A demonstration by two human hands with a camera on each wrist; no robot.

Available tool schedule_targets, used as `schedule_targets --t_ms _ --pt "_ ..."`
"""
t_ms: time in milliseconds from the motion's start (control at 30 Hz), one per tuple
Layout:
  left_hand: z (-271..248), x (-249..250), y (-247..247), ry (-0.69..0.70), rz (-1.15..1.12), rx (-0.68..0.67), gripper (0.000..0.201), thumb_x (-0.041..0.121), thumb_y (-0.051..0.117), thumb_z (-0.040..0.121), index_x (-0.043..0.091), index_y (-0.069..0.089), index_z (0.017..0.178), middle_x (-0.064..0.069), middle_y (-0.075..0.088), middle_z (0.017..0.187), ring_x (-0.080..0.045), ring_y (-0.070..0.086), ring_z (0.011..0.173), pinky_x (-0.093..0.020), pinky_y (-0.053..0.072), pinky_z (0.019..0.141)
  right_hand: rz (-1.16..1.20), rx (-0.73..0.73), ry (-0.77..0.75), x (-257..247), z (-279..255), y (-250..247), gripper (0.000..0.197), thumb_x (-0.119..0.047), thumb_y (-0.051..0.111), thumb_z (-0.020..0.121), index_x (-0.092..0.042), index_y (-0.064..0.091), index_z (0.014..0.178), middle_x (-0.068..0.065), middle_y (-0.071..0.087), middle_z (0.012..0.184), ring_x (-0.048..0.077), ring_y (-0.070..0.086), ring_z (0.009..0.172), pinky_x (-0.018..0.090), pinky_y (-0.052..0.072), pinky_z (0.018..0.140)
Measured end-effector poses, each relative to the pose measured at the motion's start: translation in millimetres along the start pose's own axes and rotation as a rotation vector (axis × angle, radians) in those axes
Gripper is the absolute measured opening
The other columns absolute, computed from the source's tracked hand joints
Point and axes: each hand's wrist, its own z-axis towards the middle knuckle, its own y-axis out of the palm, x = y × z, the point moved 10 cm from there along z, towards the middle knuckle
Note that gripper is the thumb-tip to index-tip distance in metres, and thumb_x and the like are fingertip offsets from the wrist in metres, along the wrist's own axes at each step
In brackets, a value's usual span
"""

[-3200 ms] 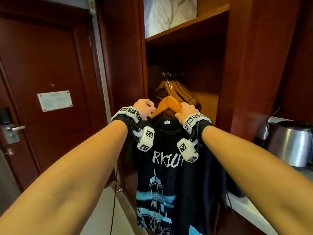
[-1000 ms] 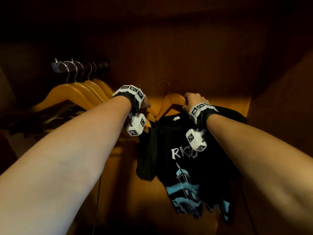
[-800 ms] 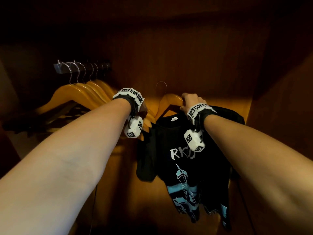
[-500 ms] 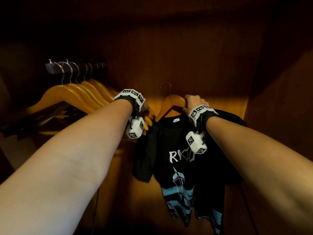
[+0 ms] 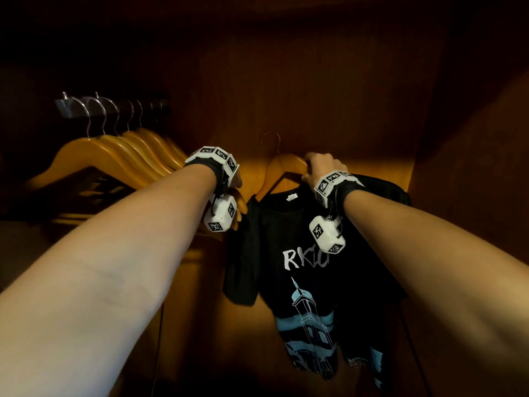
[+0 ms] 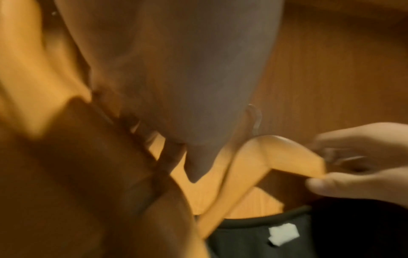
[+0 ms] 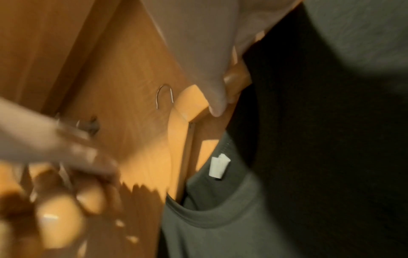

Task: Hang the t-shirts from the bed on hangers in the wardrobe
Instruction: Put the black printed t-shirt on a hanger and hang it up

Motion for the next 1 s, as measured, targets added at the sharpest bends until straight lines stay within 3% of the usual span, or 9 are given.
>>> schedule_targets --t_ms 133,267,367,433,533,667,833,933,1000 --pt "10.2 -3.5 12.8 0.041 -0.058 -0.042 0.059 0.062 0.054 0.081 0.023 0.061 0.124 -0.015 0.059 0.131 -0.041 0.059 0.112 -0.055 0.049 0.094 -0.008 0.026 -0.070 -23.3 -0.5 -3.9 0.047 -0.035 0.063 0.095 -0.023 0.045 0.136 0.011 0.064 0.116 0.035 0.063 0.103 0.047 0.054 0.087" --pt "28.3 -24.0 17.6 0.017 -0.110 -0.100 0.058 0.064 0.058 0.077 0.022 0.062 0.116 -0.016 0.062 0.121 -0.042 0.061 0.106 -0.059 0.051 0.090 0.021 0.059 -0.099 -49.3 1.5 -14.4 0.044 -0.037 0.061 0.096 -0.023 0.047 0.135 0.012 0.063 0.119 0.036 0.061 0.109 0.043 0.048 0.085" --pt "23.1 -28.4 14.6 0.054 -0.227 -0.138 0.039 0.052 0.065 0.079 0.016 0.060 0.094 -0.015 0.063 0.099 -0.034 0.063 0.094 -0.050 0.051 0.092 0.054 0.060 -0.095 -68.5 3.6 -21.5 0.042 -0.035 0.061 0.096 -0.019 0.049 0.133 0.014 0.060 0.124 0.037 0.059 0.114 0.042 0.046 0.086" --pt "31.2 -36.2 12.5 0.047 -0.216 -0.122 0.040 0.050 0.061 0.086 0.012 0.050 0.081 -0.014 0.060 0.094 -0.033 0.061 0.094 -0.050 0.050 0.094 0.064 0.061 -0.097 -83.3 5.2 -26.3 0.041 -0.035 0.060 0.097 -0.017 0.051 0.133 0.014 0.059 0.125 0.037 0.058 0.116 0.040 0.045 0.084" --pt "38.7 -53.1 11.5 0.016 -0.148 -0.090 0.049 0.061 0.053 0.083 0.016 0.060 0.100 -0.012 0.063 0.110 -0.033 0.061 0.103 -0.051 0.051 0.093 0.047 0.038 -0.105 -109.1 11.8 -28.2 0.039 -0.037 0.058 0.097 -0.013 0.054 0.128 0.013 0.060 0.122 0.033 0.059 0.114 0.037 0.041 0.077" --pt "33.1 -77.5 -13.0 0.005 -0.065 0.057 0.052 0.052 0.051 0.090 0.016 0.059 0.127 -0.014 0.062 0.124 -0.035 0.060 0.110 -0.042 0.050 0.094 0.050 -0.022 -0.129 -144.3 21.0 -27.4 0.036 -0.037 0.052 0.101 -0.010 0.055 0.126 0.011 0.061 0.119 0.028 0.061 0.110 0.036 0.043 0.074" --pt "59.3 -126.5 -38.6 -0.062 -0.046 0.174 0.057 0.060 0.041 0.086 0.014 0.062 0.113 -0.012 0.065 0.108 -0.036 0.063 0.096 -0.048 0.053 0.087 0.115 -0.084 -0.158 -188.5 38.2 -23.5 0.048 -0.025 0.048 0.103 -0.008 0.035 0.146 0.018 0.042 0.146 0.035 0.048 0.129 0.045 0.043 0.104" --pt "101.8 -149.0 -30.6 -0.060 -0.010 0.150 0.053 0.058 0.052 0.081 0.021 0.059 0.118 -0.011 0.063 0.114 -0.038 0.062 0.099 -0.053 0.053 0.085 0.116 -0.017 -0.193 -205.5 38.3 -44.1 0.043 -0.022 0.049 0.103 -0.010 0.042 0.144 0.016 0.045 0.147 0.035 0.048 0.131 0.044 0.042 0.103" --pt "75.0 -147.0 -39.7 -0.063 -0.003 0.101 0.037 0.051 0.057 0.087 0.022 0.062 0.109 -0.008 0.063 0.099 -0.035 0.063 0.099 -0.052 0.053 0.086 0.068 -0.011 -0.230 -213.7 37.7 -51.5 0.055 -0.014 0.056 0.099 -0.010 0.035 0.149 0.015 0.035 0.154 0.037 0.039 0.139 0.045 0.039 0.106"
